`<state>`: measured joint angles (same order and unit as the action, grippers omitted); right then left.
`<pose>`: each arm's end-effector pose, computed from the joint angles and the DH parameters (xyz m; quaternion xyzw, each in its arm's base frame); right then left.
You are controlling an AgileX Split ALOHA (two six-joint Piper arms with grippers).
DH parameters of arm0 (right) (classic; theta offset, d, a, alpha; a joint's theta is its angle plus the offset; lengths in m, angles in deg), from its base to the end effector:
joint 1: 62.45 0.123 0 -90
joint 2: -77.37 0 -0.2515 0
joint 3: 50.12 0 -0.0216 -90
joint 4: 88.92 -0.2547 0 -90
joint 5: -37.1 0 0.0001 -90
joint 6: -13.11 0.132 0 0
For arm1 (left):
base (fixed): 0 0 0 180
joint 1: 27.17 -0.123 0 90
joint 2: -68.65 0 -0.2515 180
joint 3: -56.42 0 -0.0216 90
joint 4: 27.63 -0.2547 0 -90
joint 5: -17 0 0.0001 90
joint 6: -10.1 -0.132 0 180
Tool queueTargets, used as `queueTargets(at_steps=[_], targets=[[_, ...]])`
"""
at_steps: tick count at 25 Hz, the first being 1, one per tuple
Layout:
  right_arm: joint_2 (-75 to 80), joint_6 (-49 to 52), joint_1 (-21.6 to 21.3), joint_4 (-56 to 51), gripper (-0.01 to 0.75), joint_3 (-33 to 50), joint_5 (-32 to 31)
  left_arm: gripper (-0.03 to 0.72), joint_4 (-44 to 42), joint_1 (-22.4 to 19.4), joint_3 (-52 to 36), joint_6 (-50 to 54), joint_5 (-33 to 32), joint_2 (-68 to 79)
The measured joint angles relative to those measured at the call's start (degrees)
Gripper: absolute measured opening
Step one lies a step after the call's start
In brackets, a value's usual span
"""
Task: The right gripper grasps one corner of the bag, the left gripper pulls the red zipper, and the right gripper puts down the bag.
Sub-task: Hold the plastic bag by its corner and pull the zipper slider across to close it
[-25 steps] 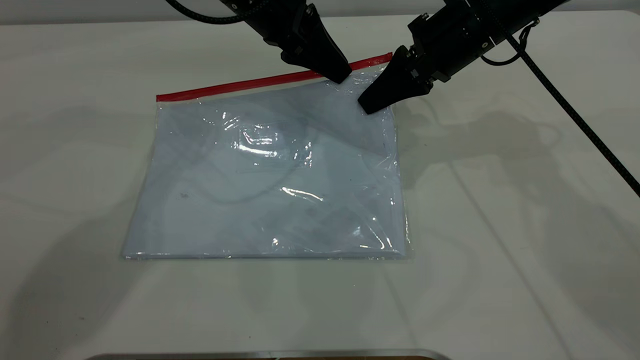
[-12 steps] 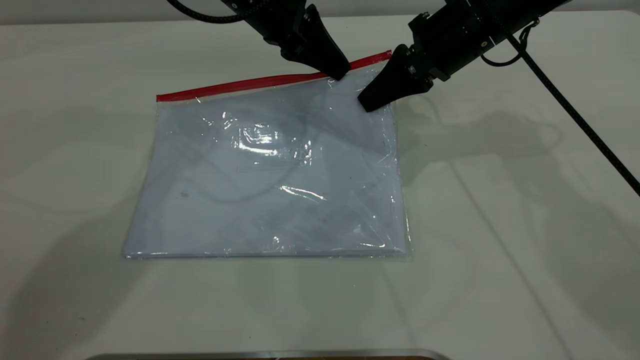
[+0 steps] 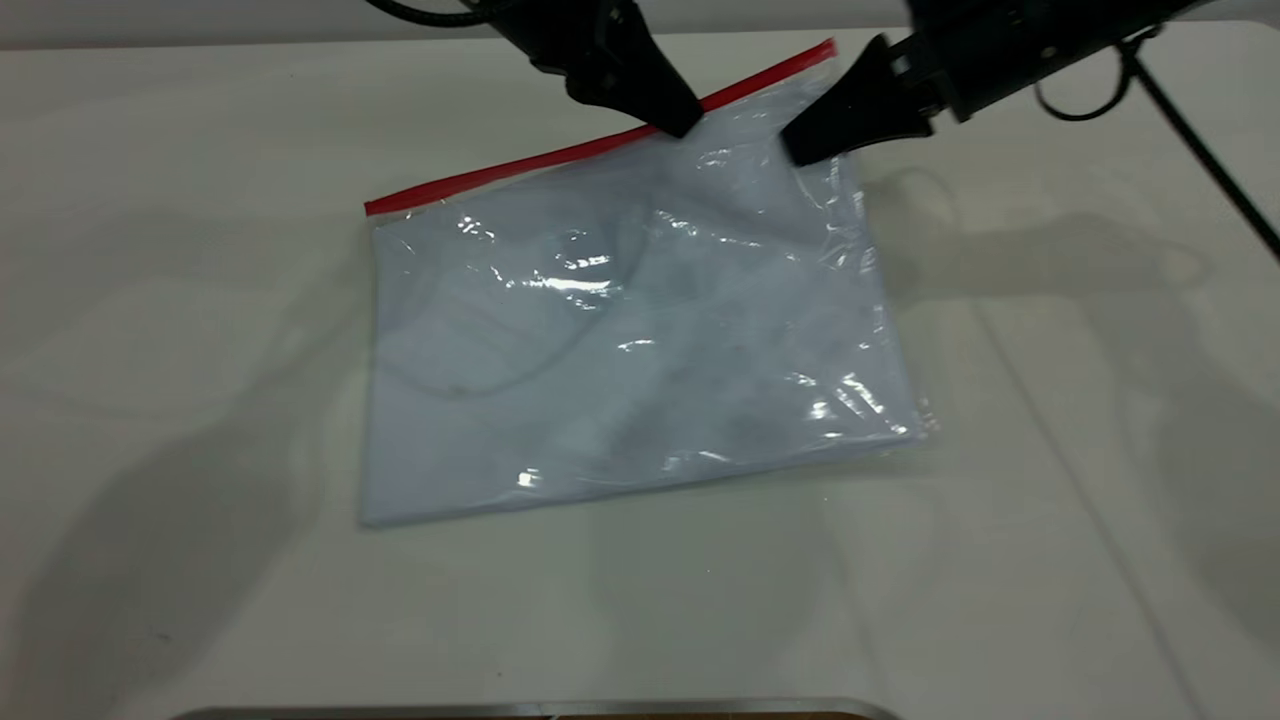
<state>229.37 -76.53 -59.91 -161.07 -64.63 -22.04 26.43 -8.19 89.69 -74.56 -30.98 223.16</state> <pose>0.4250 0.1269 -0.0054 -0.3182 0.8226 0.4114 0.2298 0.4485 -0.2383 0.0226 0.5295 0.7613 -0.2610 0.2681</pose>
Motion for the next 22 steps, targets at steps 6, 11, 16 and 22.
queueTargets(at_steps=[6, 11, 16, 22], targets=[[0.0, 1.8, -3.8, -0.3, 0.033, 0.0, 0.7, 0.051, -5.9, -2.4, 0.0, 5.3, -0.3, 0.1], [0.0, 3.1, -5.1, -0.3, 0.033, 0.0, 1.3, 0.051, -11.7, -3.6, 0.0, 11.1, -0.8, 0.1], [0.0, 5.8, -5.3, -0.3, 0.033, 0.0, 3.5, 0.051, -17.8, -4.2, 0.0, 17.1, -2.1, 0.1], [0.0, 7.9, -5.3, -0.3, 0.034, 0.0, 5.6, 0.051, -26.2, -4.5, 0.0, 24.2, -3.1, 0.1]])
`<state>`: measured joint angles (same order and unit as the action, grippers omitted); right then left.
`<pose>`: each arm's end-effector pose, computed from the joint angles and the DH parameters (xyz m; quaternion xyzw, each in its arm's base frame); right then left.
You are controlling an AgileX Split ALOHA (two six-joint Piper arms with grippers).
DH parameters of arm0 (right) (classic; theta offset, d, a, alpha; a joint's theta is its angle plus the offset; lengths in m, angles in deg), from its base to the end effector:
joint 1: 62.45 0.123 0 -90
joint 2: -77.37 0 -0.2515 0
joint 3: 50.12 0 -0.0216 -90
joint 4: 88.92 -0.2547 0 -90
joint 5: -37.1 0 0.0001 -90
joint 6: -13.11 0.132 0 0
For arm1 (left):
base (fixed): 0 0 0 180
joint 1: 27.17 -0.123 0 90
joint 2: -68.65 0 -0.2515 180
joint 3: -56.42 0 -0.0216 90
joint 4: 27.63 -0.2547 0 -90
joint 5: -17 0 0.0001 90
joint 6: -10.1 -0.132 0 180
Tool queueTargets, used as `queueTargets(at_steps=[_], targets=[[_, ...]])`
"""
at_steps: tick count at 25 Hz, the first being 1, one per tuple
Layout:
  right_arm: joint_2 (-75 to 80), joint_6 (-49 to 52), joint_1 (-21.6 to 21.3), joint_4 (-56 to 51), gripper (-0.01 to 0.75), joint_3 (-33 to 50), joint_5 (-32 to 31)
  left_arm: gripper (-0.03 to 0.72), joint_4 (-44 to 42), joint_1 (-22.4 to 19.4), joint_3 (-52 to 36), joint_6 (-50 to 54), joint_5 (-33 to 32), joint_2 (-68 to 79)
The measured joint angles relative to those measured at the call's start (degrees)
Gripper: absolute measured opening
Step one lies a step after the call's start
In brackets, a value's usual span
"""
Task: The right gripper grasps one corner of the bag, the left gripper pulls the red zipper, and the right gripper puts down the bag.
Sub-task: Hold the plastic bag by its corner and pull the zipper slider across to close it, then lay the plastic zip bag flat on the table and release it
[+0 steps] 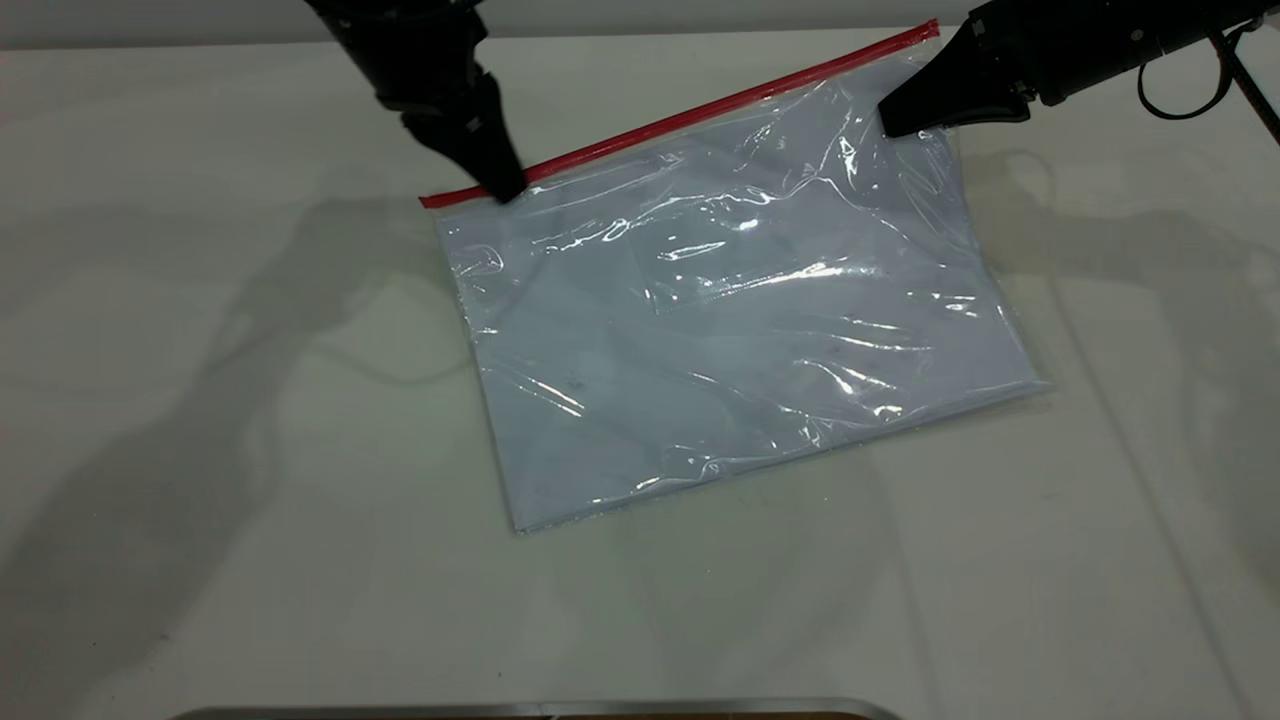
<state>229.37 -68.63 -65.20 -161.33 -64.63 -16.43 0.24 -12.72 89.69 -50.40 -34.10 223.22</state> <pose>0.4437 0.0800 -0.0116 -0.2060 0.8711 0.3771 0.2378 0.4524 -0.1662 -0.0035 0.4793 0.8528 -0.1562 0.1363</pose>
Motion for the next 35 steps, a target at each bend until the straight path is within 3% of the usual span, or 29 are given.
queueTargets(at_steps=[6, 12, 14, 16, 18, 22, 26, 29, 35], targets=[[0.0, 0.3, 0.0, 0.1, 0.034, 0.0, 0.7, 0.051, -8.1, 0.0, 0.0, 4.7, -2.0, 0.0], [0.0, 0.4, 0.0, 0.0, 0.052, 0.0, 0.7, 0.056, -8.9, 0.0, 0.0, 5.1, -2.1, 0.0], [0.0, 0.5, 0.0, -0.2, 0.089, 0.0, 1.0, 0.068, -8.9, 0.0, 0.0, 5.1, -2.1, 0.0], [0.0, 0.7, -0.1, -0.3, 0.161, 0.0, 1.9, 0.1, -9.5, 0.0, 0.0, 5.6, -2.7, 0.0], [0.0, 0.8, -0.7, -0.4, 0.284, 0.0, 3.5, 0.159, -10.1, -0.4, 0.0, 6.8, -3.5, 0.0], [0.0, 1.0, -1.2, -0.6, 0.543, 0.0, 4.7, 0.351, -9.5, -0.7, 0.0, 10.2, -2.8, 0.0], [-0.8, 1.0, -1.2, 0.4, 0.682, 0.0, 6.3, 0.524, -9.6, -0.7, 0.0, 15.9, -1.4, -0.8], [-4.2, 1.6, -1.2, 3.2, 0.691, 0.0, 8.7, 0.595, -12.5, -0.7, 0.0, 19.6, -1.2, -3.6], [-18.3, 9.0, -1.2, 13.1, 0.608, 0.0, 10.8, 0.607, -21.5, -0.7, 2.1, 28.1, -8.4, -13.1]])
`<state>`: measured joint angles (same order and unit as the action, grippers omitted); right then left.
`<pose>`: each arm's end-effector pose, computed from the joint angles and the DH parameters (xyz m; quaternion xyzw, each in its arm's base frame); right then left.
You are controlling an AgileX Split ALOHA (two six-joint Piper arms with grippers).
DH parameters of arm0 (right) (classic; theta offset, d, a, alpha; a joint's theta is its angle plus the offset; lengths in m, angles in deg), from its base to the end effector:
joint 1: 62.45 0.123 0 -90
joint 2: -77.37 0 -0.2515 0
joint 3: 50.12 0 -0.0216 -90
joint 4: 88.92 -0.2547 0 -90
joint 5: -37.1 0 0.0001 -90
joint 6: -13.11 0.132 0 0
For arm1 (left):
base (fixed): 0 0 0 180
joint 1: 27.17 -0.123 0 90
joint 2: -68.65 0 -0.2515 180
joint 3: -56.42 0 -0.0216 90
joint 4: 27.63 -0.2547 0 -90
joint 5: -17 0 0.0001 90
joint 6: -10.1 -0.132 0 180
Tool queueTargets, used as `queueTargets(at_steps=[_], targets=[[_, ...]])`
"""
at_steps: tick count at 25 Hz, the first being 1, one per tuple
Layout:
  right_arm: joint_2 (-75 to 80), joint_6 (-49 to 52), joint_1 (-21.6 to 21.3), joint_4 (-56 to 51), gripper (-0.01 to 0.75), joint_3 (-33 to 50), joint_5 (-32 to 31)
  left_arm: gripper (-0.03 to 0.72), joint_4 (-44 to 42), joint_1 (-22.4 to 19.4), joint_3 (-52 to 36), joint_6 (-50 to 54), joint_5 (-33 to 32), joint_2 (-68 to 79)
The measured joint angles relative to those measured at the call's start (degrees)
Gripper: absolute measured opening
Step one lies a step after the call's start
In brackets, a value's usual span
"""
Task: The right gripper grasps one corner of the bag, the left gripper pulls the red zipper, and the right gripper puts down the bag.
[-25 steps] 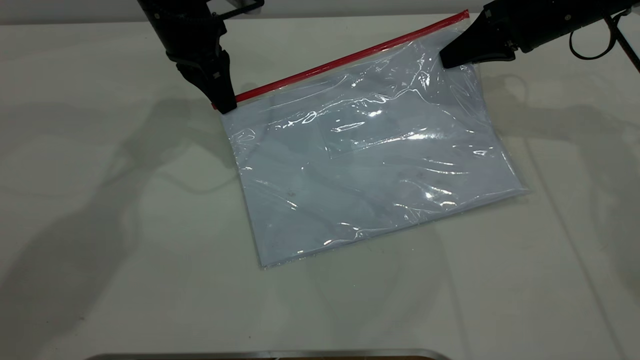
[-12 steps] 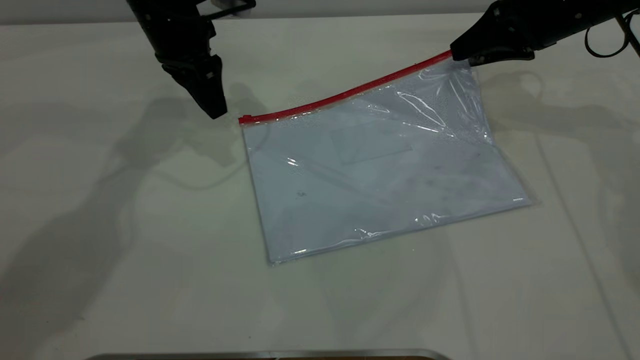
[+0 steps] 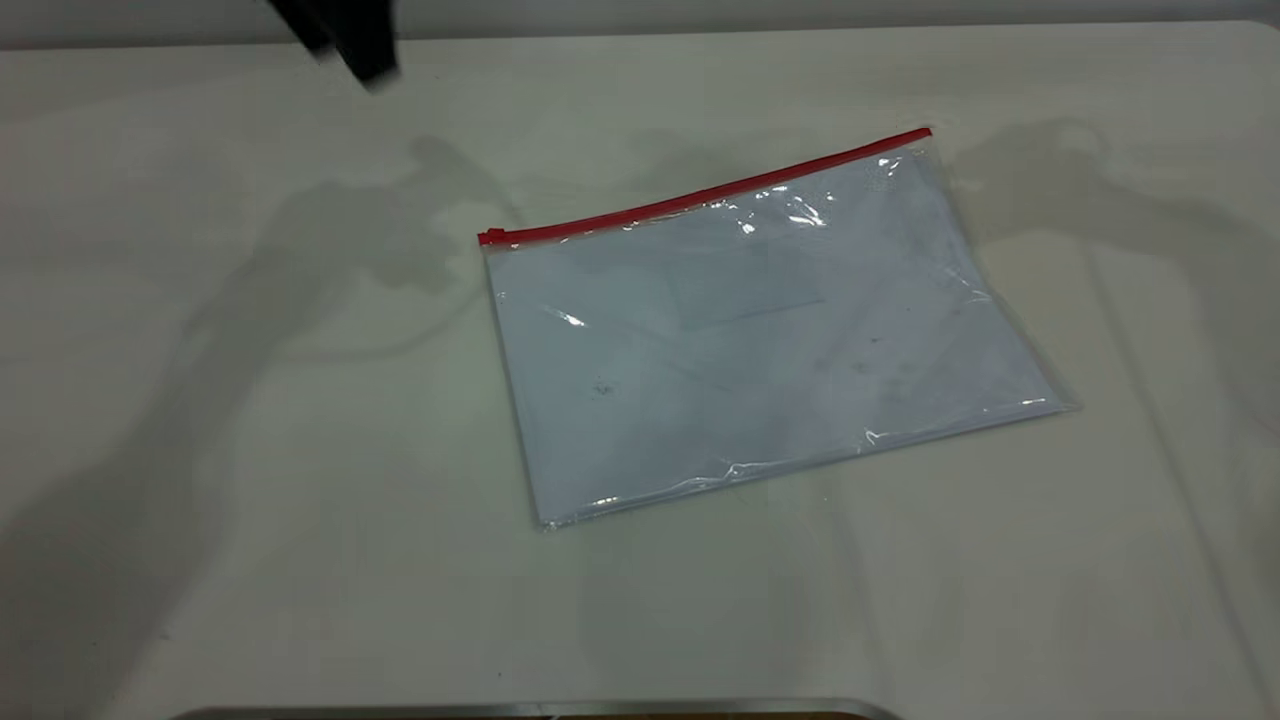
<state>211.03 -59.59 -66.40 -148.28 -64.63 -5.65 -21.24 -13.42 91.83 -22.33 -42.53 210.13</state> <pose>0.4731 0.0447 0.1127 -0.2317 0.8810 0.2205 0.3485 0.4636 -0.1265 0.1027 0.3682 0.9199 -0.0302 0.1318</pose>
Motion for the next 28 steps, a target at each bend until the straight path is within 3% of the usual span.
queueTargets(at_steps=[4, 14, 19, 23, 28], targets=[[-10.3, 7.7, 0.0, 6.3, 0.575, 0.0, -1.3, 0.591, -6.9, 0.0, 1.8, 2.8, -7.4, -7.3], [-36.6, 29.3, 0.0, 21.2, 0.574, 0.0, -9.6, 0.586, -19.4, 0.0, 2.4, 20.9, -7.4, -24.8], [-46.2, 39.2, 0.0, 28.8, 0.574, 0.0, -19.3, 0.586, -19.1, 0.0, 2.4, 24.9, -7.4, -32.4], [-51.8, 41.5, 0.0, 30.9, 0.574, 0.0, -27.5, 0.586, -16.6, 0.0, 2.4, 26.6, -7.4, -37.6], [-58.2, 44.9, 0.0, 31.0, 0.574, 2.2, -28.0, 0.586, -15.6, 0.0, -4.0, 28.8, -7.4, -48.4]])
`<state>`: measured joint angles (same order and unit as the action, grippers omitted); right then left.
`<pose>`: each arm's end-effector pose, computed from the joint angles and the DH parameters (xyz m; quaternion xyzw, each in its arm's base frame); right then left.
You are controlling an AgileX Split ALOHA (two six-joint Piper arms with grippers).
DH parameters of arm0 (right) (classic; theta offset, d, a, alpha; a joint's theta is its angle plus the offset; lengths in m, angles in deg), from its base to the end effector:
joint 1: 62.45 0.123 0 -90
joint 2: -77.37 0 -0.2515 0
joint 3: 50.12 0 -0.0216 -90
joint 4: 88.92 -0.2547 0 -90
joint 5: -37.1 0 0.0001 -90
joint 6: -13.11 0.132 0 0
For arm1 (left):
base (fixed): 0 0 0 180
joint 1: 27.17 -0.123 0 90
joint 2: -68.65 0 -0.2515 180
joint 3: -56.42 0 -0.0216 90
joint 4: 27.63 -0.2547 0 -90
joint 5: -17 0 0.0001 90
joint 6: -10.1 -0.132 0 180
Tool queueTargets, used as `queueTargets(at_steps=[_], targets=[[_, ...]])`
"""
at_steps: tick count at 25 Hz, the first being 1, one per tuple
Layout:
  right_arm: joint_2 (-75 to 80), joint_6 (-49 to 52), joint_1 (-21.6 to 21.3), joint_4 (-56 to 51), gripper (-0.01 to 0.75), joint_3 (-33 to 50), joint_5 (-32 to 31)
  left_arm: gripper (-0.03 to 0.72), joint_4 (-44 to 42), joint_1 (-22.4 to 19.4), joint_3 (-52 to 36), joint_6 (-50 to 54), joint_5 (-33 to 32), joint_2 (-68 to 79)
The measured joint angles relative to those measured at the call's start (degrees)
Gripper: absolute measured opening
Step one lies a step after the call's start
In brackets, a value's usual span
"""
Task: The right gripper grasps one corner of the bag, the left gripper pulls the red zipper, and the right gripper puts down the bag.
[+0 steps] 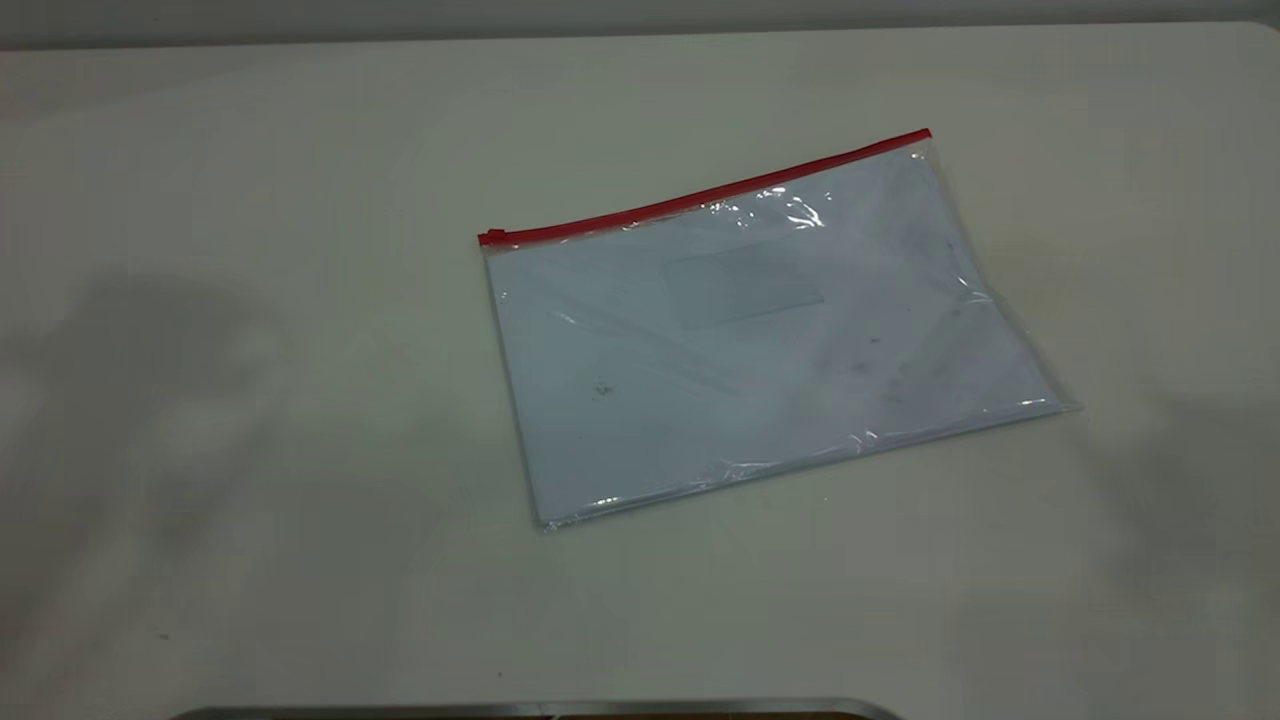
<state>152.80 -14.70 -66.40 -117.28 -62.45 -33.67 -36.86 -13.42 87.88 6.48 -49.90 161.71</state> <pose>0.2459 0.0424 0.4227 -0.2004 0.8694 0.1312 0.4322 0.3249 -0.0594 0.4334 0.1319 0.8880 0.0418 0.4384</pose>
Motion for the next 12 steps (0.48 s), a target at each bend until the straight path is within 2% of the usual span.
queueTargets(at_steps=[12], targets=[[-23.5, 4.3, 0.0, -0.1, 0.574, 22.0, 0.0, 0.586, 0.1, 0.0, -34.9, 4.3, 0.0, -33.6]])
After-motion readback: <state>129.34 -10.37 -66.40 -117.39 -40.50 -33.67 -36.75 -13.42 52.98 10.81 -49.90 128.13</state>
